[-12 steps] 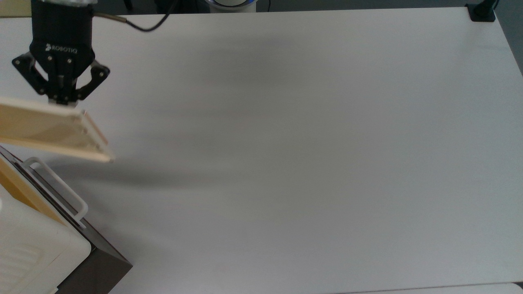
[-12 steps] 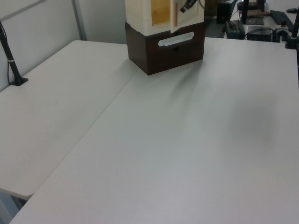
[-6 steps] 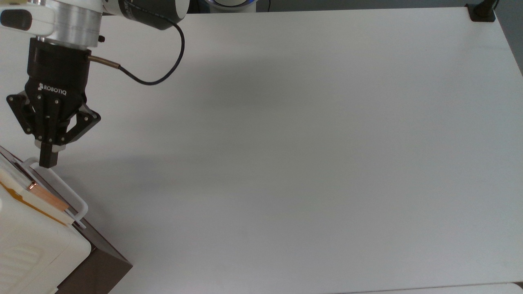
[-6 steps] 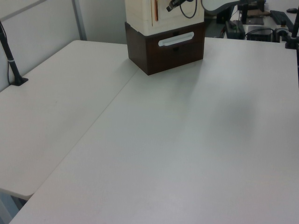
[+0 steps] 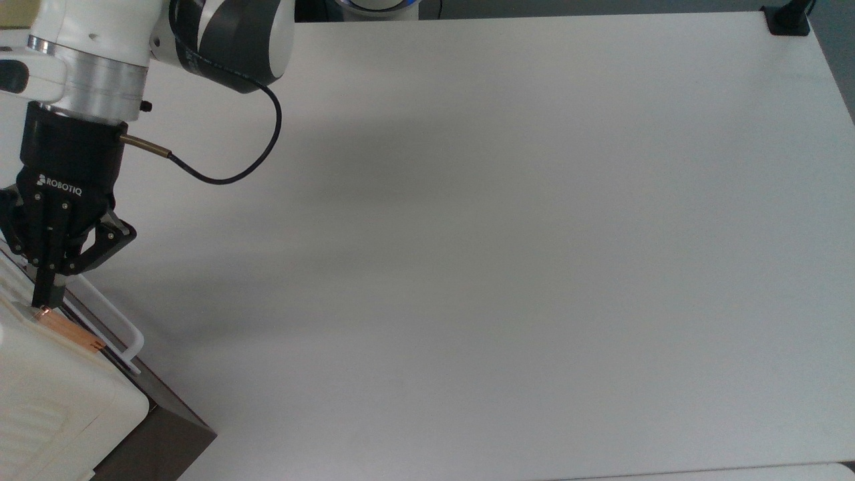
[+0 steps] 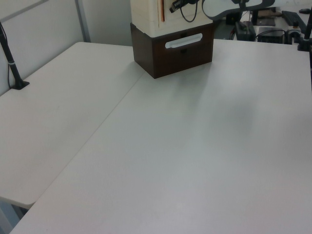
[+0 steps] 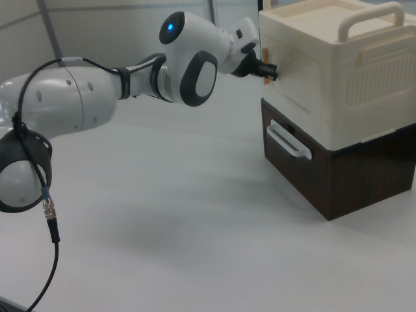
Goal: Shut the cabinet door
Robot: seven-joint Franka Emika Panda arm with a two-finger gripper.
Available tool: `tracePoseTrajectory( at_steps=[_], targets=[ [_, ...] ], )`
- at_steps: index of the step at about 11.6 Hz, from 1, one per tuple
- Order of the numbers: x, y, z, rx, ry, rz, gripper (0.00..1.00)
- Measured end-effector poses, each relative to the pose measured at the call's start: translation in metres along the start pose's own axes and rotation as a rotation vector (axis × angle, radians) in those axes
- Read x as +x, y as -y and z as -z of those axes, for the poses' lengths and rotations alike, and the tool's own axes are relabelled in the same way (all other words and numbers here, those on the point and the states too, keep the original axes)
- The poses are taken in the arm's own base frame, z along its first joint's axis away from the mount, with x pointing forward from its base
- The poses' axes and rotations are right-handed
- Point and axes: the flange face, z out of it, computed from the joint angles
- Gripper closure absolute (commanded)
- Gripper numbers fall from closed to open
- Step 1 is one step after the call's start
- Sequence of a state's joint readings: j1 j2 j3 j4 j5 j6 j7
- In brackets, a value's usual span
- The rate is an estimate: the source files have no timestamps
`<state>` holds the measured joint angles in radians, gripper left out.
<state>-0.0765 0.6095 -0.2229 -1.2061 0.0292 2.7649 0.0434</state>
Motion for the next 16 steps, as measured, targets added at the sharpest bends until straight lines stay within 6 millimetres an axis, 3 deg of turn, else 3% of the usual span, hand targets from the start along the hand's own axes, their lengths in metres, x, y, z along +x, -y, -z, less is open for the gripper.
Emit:
tracePoseTrajectory(
  at_steps=[4, 8, 10, 11, 13, 14, 15, 16],
  targets=[
    [-0.003, -0.002, -0.008, -0.008, -0.031, 0.003, 0.96],
    [-0.002, -0.002, -0.004, -0.006, -0.034, 0.000, 0.96],
    [0.000, 0.004, 0.011, 0.020, -0.026, -0.017, 0.93],
    [-0.004, 0.017, 0.028, 0.056, 0.020, -0.025, 0.93],
    [-0.024, 0.045, 0.062, 0.113, 0.245, -0.010, 0.82],
    [-0.035, 0.055, 0.081, 0.128, 0.380, 0.007, 0.72],
    [-0.047, 0.063, 0.099, 0.138, 0.520, 0.026, 0.46],
    [-0.060, 0.072, 0.119, 0.147, 0.653, 0.050, 0.00]
  ],
)
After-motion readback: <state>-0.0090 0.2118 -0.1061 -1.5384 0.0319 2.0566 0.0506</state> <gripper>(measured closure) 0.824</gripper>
